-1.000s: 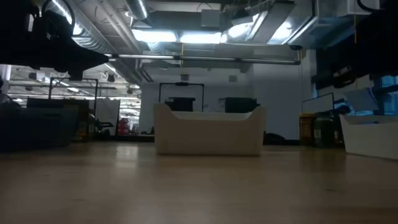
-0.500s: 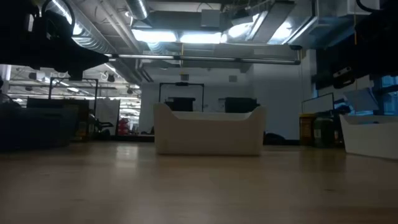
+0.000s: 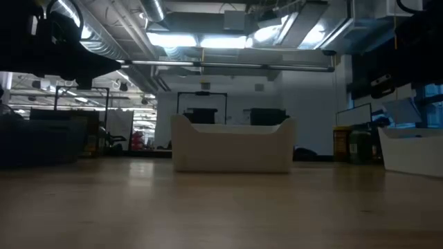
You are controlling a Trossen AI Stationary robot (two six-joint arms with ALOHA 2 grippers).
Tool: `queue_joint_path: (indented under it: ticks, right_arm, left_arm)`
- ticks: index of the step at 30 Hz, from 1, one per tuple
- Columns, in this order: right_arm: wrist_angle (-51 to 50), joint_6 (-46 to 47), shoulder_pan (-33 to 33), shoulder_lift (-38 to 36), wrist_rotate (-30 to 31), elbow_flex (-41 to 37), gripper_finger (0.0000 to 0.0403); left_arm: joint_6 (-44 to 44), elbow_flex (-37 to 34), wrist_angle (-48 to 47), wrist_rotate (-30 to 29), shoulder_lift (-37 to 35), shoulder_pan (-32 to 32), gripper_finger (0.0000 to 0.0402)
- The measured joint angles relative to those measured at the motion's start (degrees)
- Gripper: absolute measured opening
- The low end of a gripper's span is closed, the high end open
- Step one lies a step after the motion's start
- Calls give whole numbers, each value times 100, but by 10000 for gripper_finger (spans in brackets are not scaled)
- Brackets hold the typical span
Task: Sort spices by type
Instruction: Put the top right green seasoning bottle into the right white bin
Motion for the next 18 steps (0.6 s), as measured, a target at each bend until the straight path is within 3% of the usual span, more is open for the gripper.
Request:
queue_joint_path:
  ticks: [5,12,18]
  right_arm:
    - [-1,-2,0,0,58,1,8]
    - [-15,-5,-2,0,982,1,8]
    - [-2,90,-2,0,1046,1,8]
  left_arm:
    - [0,0,-1,1,0,-1,1]
    - [0,0,-2,2,0,0,1]
    - [4,-3,43,-3,0,0,1]
